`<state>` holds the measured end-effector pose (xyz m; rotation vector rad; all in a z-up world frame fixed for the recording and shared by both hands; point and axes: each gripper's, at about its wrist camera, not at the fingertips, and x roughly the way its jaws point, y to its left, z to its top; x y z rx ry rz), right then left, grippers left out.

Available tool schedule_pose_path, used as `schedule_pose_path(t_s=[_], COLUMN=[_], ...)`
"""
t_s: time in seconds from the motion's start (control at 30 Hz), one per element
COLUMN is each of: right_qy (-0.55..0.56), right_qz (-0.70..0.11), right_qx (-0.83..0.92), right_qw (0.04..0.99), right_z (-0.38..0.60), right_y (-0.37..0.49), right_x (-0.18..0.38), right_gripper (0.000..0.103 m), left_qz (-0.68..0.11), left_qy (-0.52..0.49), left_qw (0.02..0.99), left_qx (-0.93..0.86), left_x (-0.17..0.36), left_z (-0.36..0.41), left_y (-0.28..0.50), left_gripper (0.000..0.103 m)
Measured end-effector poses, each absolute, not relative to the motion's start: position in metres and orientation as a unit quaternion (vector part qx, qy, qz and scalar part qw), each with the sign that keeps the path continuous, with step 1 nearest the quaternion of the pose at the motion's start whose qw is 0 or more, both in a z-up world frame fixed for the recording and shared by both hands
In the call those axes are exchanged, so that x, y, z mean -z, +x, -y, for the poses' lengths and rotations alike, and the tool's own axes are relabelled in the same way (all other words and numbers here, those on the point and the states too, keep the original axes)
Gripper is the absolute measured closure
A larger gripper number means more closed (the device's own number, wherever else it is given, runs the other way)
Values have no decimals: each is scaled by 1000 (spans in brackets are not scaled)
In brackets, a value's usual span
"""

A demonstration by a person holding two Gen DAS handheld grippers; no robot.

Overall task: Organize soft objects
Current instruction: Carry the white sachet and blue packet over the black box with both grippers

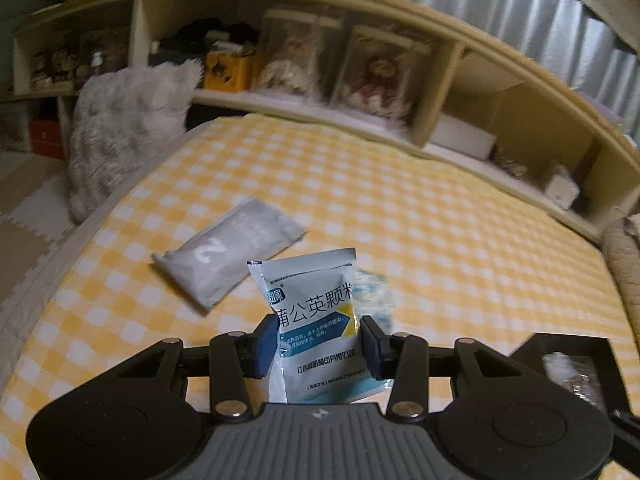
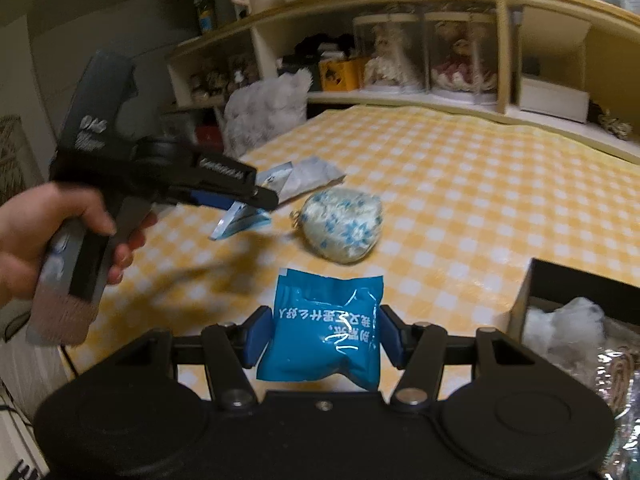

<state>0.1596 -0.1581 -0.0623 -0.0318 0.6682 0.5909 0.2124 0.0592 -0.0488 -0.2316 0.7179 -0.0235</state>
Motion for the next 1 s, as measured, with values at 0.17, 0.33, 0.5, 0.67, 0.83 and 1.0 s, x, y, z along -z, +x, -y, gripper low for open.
schedule_pose_path(t_s=[0.17, 0.33, 0.5, 0.67, 0.83, 1.0], right_qy=[2, 23, 39, 42, 43, 58], right_qz=[-313, -301, -299, -310, -325, -354], right_qx=[-258, -224, -183, -149, -122, -91], right_qw=[914, 927, 936, 938, 937, 929], right_z=[181, 210, 242, 273, 306, 340], right_y=[155, 155, 154, 154, 152, 151], right_x=[46, 29, 15, 14, 16, 27], right_gripper=[45, 45, 44, 44, 44, 43], left_qz=[-337, -327, -323, -334, -337, -338], left_qy=[-117, -112, -117, -123, -116, -125], left_qw=[933, 936, 934, 925, 921, 912], left_qx=[39, 67, 100, 133, 160, 194], left_x=[37, 25, 19, 21, 19, 13], left_z=[-44, -23, 4, 39, 73, 113], left_y=[197, 187, 180, 176, 179, 191], left_gripper=[58, 58, 58, 58, 58, 58])
